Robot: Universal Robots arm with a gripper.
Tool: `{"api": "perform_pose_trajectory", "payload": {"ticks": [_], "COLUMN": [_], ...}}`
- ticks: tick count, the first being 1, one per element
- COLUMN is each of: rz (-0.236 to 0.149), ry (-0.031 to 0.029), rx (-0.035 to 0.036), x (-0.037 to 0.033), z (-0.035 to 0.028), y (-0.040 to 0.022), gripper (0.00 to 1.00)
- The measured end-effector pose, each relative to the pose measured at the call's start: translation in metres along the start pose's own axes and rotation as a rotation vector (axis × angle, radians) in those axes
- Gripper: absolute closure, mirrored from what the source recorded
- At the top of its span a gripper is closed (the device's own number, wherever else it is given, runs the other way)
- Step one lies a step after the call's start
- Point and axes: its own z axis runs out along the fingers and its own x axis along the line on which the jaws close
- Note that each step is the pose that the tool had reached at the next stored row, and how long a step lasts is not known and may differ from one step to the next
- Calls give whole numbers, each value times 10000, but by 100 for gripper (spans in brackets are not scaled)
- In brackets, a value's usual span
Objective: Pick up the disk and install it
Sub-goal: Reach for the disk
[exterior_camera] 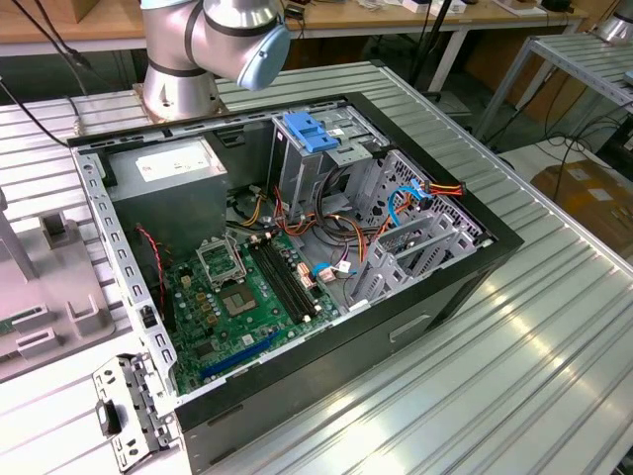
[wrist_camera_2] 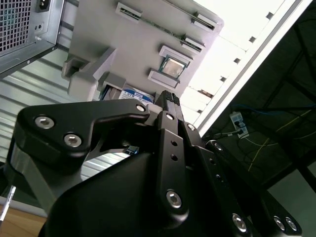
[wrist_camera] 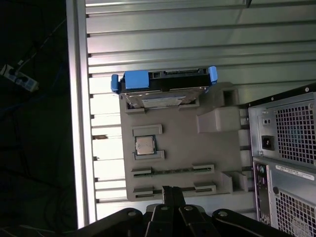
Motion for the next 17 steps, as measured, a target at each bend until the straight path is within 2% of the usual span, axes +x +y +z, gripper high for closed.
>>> {"api": "perform_pose_trajectory", "payload": {"ticks": [7, 12, 17], "rz": [0, 0, -2], "ry": [0, 0, -3], "rx": [0, 0, -2], "x": [80, 177, 197], "z": [0, 2, 10], "y": [-6, -14, 4], "gripper": [89, 89, 89]}}
